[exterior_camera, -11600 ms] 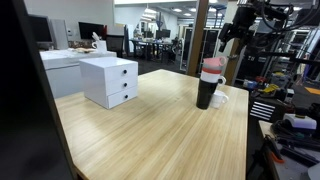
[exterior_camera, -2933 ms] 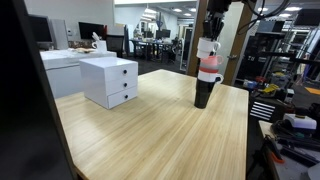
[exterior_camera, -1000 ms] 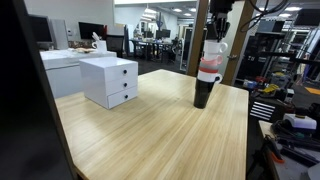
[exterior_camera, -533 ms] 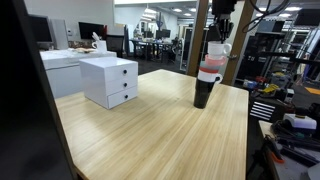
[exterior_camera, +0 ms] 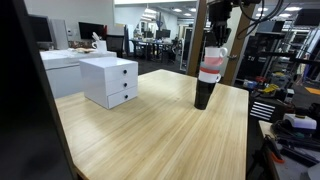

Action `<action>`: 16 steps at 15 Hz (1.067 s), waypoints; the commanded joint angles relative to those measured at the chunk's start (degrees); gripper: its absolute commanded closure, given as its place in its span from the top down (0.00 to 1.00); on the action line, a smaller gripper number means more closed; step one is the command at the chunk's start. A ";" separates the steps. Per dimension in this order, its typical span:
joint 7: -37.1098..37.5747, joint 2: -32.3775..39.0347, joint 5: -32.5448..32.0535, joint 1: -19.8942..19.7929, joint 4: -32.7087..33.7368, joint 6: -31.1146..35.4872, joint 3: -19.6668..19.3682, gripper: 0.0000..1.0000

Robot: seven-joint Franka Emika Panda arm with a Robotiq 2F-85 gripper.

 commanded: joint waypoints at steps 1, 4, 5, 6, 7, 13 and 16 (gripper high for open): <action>0.77 1.36 0.89 -0.28 -0.23 1.34 0.16 0.44; 0.29 0.89 1.56 -0.05 -0.10 0.78 0.19 0.65; 0.31 0.75 1.66 0.00 -0.11 0.80 0.23 0.70; 0.12 0.59 1.95 0.09 -0.02 0.62 0.23 0.77; 0.02 0.42 2.25 0.16 0.06 0.44 0.23 0.83; 0.24 -1.25 3.25 0.42 0.86 -1.17 0.85 1.00; -0.06 -3.31 3.14 0.56 1.62 -1.64 1.37 1.00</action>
